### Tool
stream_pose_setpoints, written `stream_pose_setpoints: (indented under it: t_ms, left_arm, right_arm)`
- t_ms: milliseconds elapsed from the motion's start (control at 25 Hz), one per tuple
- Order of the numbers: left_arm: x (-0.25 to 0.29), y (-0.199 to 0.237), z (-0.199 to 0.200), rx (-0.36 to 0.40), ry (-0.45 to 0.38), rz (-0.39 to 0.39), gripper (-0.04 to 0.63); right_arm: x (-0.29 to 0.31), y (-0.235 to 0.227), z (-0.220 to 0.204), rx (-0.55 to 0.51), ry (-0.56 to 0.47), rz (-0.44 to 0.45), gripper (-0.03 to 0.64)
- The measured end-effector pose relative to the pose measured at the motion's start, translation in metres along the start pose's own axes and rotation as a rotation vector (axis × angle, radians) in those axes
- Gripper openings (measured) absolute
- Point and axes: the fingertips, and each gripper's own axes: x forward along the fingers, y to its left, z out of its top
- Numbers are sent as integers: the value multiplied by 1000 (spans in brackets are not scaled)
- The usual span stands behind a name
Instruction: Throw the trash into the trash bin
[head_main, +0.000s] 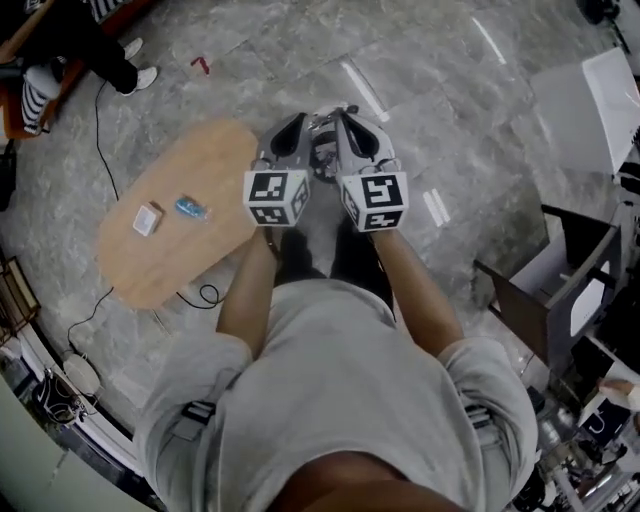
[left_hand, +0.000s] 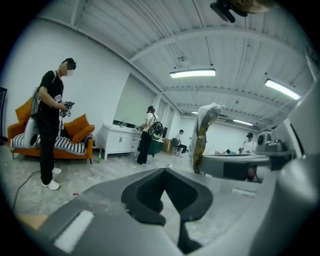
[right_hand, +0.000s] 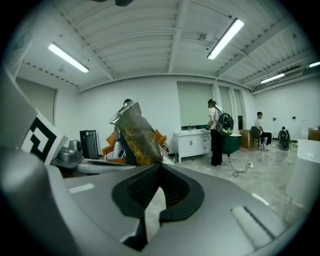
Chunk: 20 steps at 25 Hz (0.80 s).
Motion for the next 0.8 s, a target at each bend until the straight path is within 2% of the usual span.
stream_pose_setpoints:
  t_ms: [240, 360, 600, 800]
  left_arm:
    - [21, -9, -6, -62, -17, 118, 18]
    - [39, -5, -15, -75, -14, 182, 18]
    - [56, 7, -66, -106, 54, 268, 18]
    - [73, 25, -124, -142, 101, 295, 18]
  right_arm:
    - [10, -30, -10, -45, 21, 149, 8]
    - [20, -57, -29, -50, 54, 179, 8]
    - [37, -102, -76, -11, 121, 188, 8]
    - [56, -100, -143, -15, 202, 235, 8]
